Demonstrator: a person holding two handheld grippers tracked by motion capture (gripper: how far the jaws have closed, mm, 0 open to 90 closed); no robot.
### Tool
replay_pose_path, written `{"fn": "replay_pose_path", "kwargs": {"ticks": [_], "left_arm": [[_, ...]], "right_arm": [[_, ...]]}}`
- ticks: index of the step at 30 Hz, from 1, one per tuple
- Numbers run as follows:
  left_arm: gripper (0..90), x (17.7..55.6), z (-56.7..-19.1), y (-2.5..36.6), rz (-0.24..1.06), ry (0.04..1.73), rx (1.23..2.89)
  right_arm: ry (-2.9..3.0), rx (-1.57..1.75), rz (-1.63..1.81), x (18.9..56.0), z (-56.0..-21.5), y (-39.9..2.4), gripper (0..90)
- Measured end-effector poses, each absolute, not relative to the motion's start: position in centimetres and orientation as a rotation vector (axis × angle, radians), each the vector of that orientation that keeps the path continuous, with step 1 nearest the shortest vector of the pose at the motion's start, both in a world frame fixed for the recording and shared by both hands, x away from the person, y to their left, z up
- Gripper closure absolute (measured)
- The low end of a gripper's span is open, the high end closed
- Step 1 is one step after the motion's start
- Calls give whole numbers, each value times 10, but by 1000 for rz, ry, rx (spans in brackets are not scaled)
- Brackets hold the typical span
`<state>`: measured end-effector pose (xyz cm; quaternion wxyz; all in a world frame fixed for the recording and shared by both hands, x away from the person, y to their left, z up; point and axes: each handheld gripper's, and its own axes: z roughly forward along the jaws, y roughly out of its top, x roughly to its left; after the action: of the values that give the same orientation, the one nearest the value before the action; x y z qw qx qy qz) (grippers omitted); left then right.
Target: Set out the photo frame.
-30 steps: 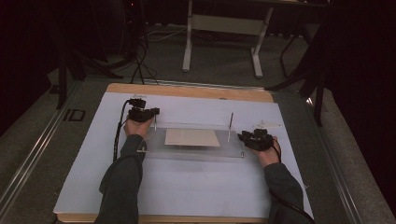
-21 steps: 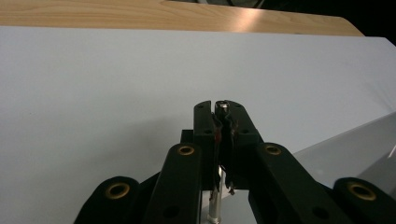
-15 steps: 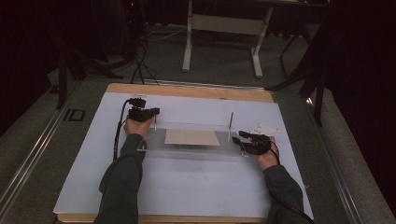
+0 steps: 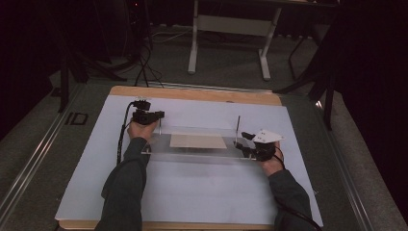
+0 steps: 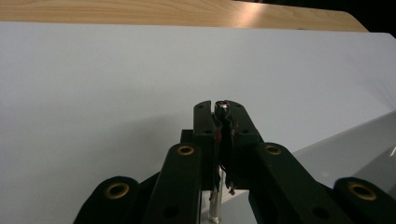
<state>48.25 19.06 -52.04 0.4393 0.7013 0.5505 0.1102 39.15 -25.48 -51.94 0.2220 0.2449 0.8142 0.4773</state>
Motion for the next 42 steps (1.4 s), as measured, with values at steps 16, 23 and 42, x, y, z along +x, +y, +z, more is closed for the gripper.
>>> {"fn": "replay_pose_path", "kwargs": {"ticks": [16, 23, 42], "left_arm": [[717, 466, -523, 203, 351, 1292, 1708], [686, 447, -519, 217, 414, 1246, 1724], [627, 383, -517, 235, 581, 1125, 1788]], "right_arm": [[2258, 662, 1344, 390, -518, -253, 468], [2260, 671, 1347, 391, -517, -253, 468], [2264, 684, 1348, 392, -515, -252, 470]]}}
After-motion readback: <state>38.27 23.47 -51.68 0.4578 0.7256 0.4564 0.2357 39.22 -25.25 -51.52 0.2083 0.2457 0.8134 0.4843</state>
